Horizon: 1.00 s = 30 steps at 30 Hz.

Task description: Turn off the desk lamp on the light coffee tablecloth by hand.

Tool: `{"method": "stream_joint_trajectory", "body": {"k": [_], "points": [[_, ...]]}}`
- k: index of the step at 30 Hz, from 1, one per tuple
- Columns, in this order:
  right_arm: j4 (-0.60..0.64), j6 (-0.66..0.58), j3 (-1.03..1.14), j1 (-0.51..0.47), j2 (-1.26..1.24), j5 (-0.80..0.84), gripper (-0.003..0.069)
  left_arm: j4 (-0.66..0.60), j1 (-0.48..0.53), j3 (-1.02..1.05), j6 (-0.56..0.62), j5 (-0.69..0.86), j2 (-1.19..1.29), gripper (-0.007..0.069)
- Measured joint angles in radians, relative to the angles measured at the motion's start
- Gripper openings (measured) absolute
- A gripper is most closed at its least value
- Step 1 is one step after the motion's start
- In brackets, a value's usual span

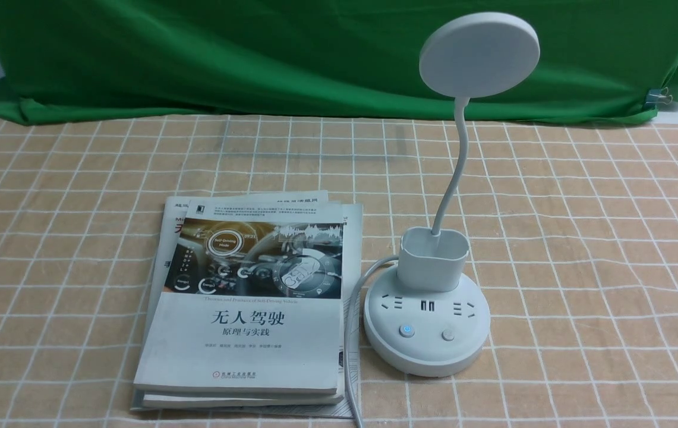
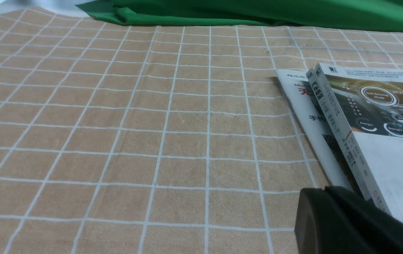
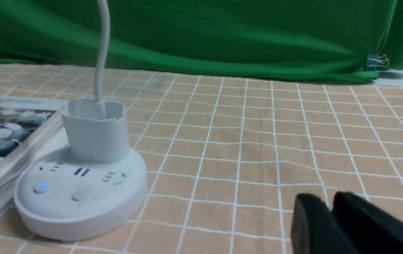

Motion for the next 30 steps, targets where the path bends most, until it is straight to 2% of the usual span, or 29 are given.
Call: {"method": "stream_joint_trajectory", "body": {"k": [30], "points": [[0.000, 0.000, 0.000, 0.000, 0.000, 0.000, 0.0189, 0.000, 0.000, 0.000, 0.000, 0.000, 0.000, 0.0004]]}}
